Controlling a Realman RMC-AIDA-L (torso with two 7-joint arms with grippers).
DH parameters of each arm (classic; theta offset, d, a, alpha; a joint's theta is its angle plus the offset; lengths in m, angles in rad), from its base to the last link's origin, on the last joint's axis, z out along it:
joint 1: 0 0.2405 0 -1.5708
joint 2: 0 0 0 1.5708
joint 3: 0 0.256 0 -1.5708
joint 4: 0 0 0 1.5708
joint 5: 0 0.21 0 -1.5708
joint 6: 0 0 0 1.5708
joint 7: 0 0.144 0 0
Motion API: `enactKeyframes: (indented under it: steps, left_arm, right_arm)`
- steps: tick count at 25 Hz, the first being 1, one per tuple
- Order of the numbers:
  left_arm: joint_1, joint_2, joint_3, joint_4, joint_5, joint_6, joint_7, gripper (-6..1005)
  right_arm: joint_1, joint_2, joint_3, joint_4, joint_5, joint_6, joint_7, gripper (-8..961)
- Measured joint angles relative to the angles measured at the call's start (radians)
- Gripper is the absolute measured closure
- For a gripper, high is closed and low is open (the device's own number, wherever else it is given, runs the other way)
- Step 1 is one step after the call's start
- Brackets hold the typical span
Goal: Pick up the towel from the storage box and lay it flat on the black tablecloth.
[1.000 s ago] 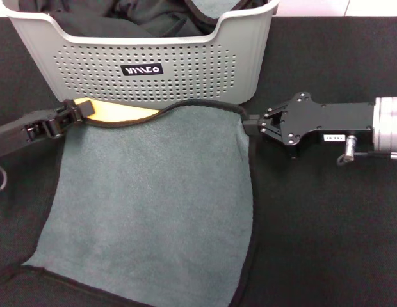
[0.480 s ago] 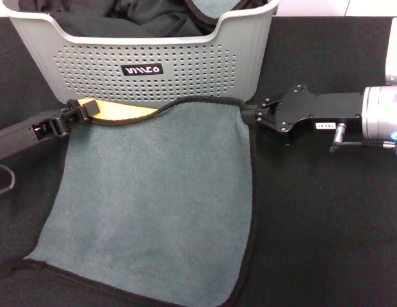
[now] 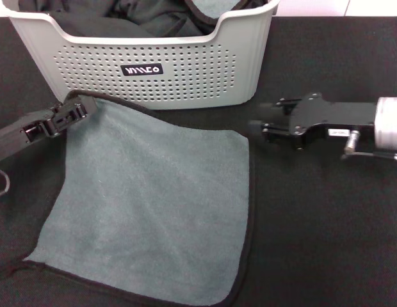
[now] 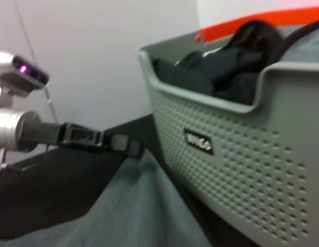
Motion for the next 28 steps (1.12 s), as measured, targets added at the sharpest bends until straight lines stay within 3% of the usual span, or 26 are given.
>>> enactKeyframes:
  steps: [2, 5, 8, 10, 19, 23, 28]
  left_arm:
    - [0.004, 0.000, -0.009, 0.005, 0.000, -0.002, -0.005, 712]
    - [0.006, 0.001, -0.023, 0.011, 0.006, -0.014, -0.021, 464]
    - [0.004, 0.004, -0.013, 0.012, 0.019, -0.003, -0.010, 400]
    - [0.007, 0.004, -0.017, 0.014, 0.017, 0.050, 0.024, 358]
    - [-0.005, -0.016, 0.031, 0.049, 0.074, 0.601, 0.484, 335]
    - [-0.025, -0.023, 0.054, 0.054, 0.139, 0.646, 0.554, 335]
    - [-0.046, -0.012, 0.077, 0.054, 0.165, 0.659, 0.558, 335]
  right_arm:
    - [-0.037, 0.004, 0.021, -0.027, 0.001, -0.008, -0.002, 741]
    - [-0.097, 0.010, 0.034, -0.074, 0.008, -0.030, -0.005, 632]
    - [-0.140, 0.012, 0.035, -0.101, 0.019, -0.071, -0.011, 494]
    - [-0.160, 0.013, 0.035, -0.109, 0.025, -0.114, -0.028, 261]
    - [-0.191, 0.013, 0.034, -0.097, 0.047, -0.474, -0.216, 240]
    - [-0.193, 0.015, 0.029, -0.071, 0.122, -0.600, -0.241, 240]
    - [-0.182, 0.018, 0.026, -0.025, 0.185, -0.648, -0.259, 240]
